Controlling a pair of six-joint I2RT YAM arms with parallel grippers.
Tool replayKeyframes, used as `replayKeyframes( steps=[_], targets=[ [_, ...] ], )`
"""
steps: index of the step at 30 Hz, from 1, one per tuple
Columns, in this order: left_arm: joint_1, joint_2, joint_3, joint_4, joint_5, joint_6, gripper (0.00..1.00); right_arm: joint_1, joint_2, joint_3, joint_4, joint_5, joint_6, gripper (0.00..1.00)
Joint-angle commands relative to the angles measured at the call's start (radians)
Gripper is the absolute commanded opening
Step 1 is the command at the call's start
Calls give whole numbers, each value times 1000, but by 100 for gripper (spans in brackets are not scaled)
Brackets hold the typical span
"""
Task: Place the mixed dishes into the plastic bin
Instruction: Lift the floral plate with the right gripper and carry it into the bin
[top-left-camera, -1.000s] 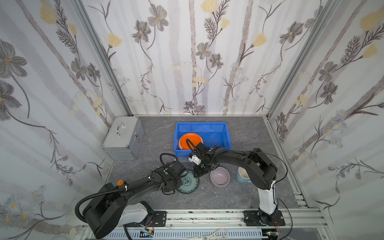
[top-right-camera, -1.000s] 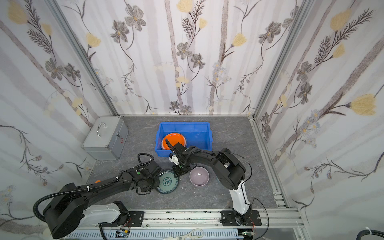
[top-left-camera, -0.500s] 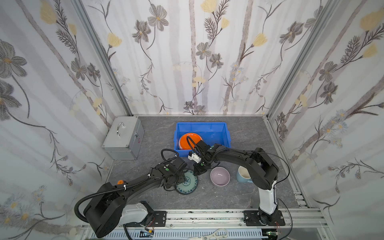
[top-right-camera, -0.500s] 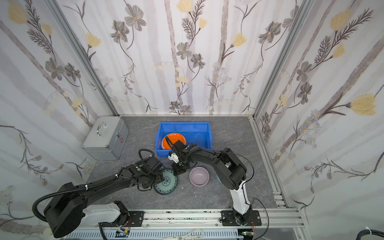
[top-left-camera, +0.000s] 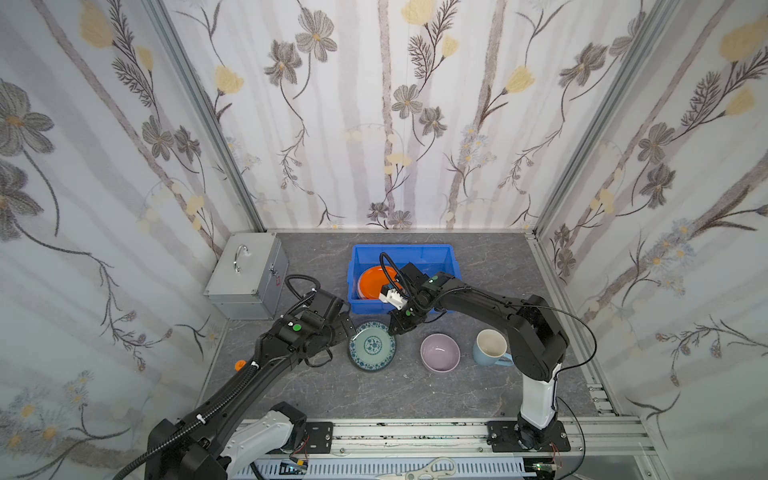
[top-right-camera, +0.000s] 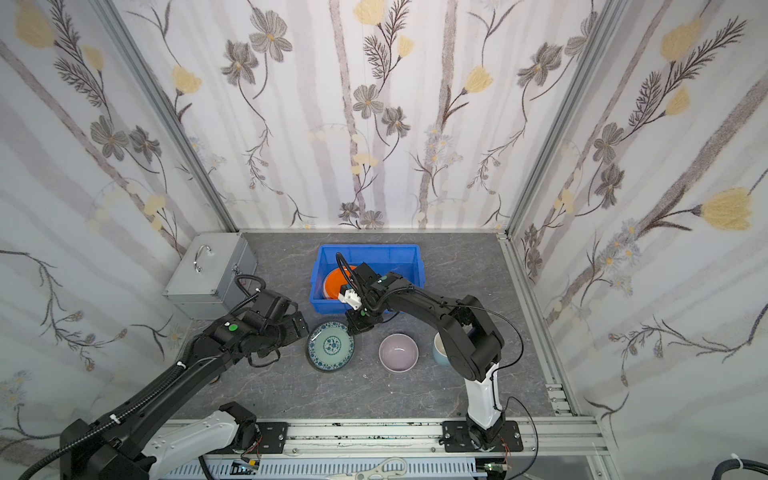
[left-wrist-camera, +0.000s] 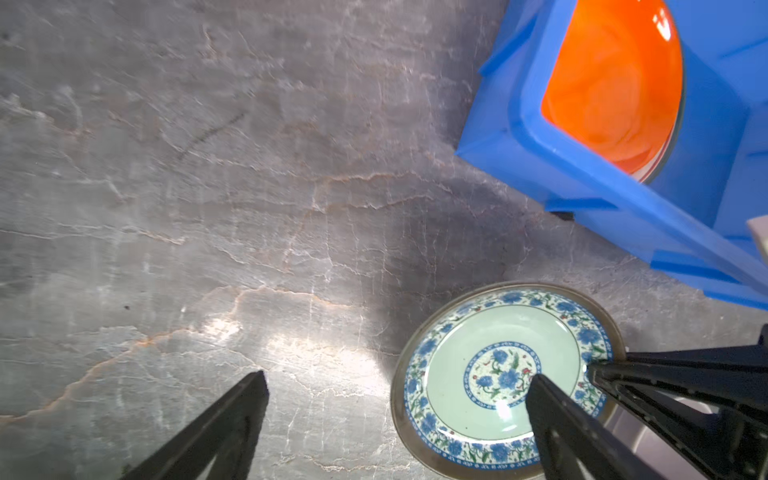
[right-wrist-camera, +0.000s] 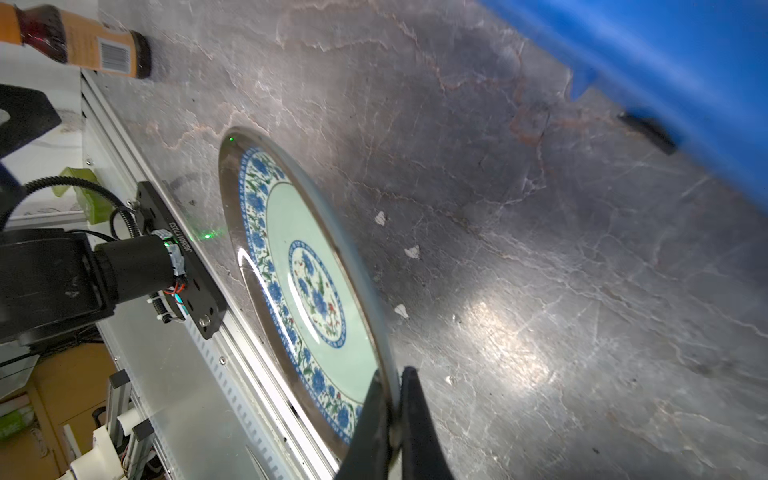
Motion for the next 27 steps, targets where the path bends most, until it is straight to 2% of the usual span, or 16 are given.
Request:
replayKeyframes(
  steps=[1, 6, 12, 19, 27],
  targets=[
    [51, -13, 38, -73, -12, 82, 100, -7, -21, 45, -23, -42, -4, 7],
    [138, 4, 92, -65, 47, 143, 100, -36, -17, 142, -72, -31, -2, 7],
    [217, 81, 183, -44, 104, 206, 100, -101, 31, 335, -135, -13, 2, 8],
    [280, 214, 324, 9, 169, 266, 100, -205, 163, 556, -162, 11, 37, 8],
    [307, 411, 493, 42, 247, 323, 100, -269, 300, 668, -124, 29, 92, 9]
  ],
)
